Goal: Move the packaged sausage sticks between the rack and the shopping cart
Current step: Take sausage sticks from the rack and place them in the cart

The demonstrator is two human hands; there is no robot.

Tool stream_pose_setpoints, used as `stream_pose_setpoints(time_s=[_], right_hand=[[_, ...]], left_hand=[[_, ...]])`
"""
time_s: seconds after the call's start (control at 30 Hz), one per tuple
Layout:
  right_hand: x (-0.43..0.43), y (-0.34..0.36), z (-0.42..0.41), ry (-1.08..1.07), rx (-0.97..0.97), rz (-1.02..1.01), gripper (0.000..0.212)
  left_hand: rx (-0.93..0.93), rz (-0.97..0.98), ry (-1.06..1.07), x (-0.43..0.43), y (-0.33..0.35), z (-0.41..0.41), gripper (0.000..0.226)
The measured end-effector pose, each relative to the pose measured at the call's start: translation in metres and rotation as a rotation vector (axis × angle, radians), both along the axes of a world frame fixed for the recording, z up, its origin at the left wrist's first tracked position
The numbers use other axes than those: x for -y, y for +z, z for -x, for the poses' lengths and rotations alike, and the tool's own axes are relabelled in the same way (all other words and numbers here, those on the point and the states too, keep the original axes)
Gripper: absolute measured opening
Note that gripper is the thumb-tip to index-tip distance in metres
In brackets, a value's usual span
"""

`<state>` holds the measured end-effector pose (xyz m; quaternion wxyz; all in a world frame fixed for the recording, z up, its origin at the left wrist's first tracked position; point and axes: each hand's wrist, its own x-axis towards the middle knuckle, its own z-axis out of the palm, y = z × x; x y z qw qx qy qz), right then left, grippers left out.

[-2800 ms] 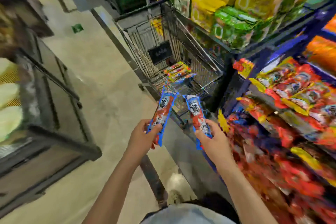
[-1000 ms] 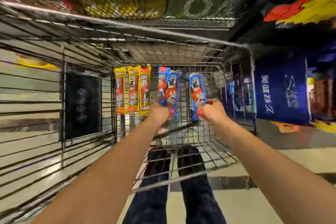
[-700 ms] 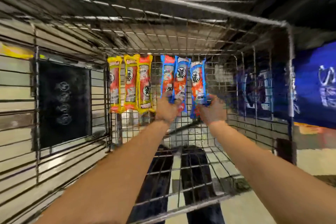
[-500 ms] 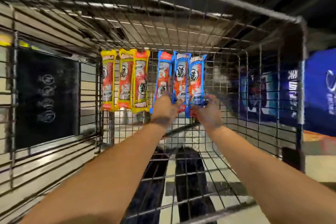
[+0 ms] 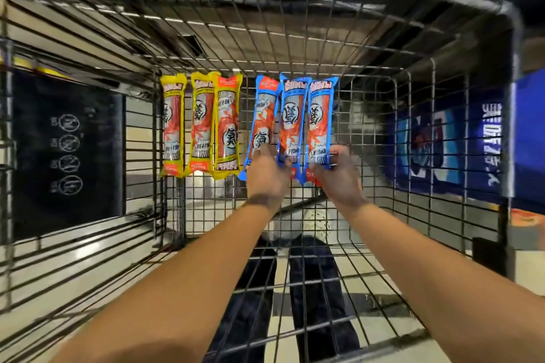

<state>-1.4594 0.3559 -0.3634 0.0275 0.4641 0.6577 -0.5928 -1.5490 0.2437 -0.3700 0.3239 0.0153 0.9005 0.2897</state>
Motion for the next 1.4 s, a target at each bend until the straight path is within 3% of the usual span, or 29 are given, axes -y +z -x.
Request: stream_pose_setpoints(time_s=[0.1, 0.23, 0.37, 0.57, 0.73, 0.83, 0.93, 1.03, 1.23, 1.4], right_hand=[[-0.002, 0.006, 0.002, 0.11, 0.11, -0.086, 0.028], [-0.006, 0.035, 0.002, 0.249, 0.234, -0.216, 0.01], [-0.009, 0.093, -0.007, 0.23, 0.252, -0.127, 0.03], [-0.009, 0.217, -0.045, 0.352, 0.354, -0.193, 0.04], [0.005, 0.295, -0.106, 0.427, 0.477, -0.184, 0.042], [0.017, 0.329, -0.148, 0.335, 0.485, -0.156, 0.054], [0.033, 0.348, -0.191, 0.188, 0.491, -0.151, 0.043], [0.053, 0.356, -0.244, 0.019, 0.501, -0.057, 0.052], [0.084, 0.361, -0.358, -0.309, 0.475, 0.048, 0.024], [0.103, 0.369, -0.46, -0.461, 0.464, 0.094, 0.018]], left_hand=[[0.048, -0.1, 0.068, 0.0, 0.003, -0.002, 0.024], [0.136, -0.105, 0.039, 0.007, 0.028, -0.001, 0.022], [0.354, -0.141, 0.073, 0.007, 0.079, 0.006, 0.015], [0.371, -0.109, -0.302, 0.021, 0.197, 0.007, 0.016], [0.258, -0.01, -0.617, 0.05, 0.285, -0.012, 0.037], [0.292, 0.03, -0.674, 0.074, 0.306, -0.02, 0.034], [0.293, 0.034, -0.666, 0.088, 0.31, -0.028, 0.032], [0.34, 0.051, -0.76, 0.087, 0.321, -0.05, 0.039], [0.421, 0.253, -0.988, 0.049, 0.329, -0.133, 0.026], [0.406, 0.334, -1.181, -0.019, 0.351, -0.25, 0.035]])
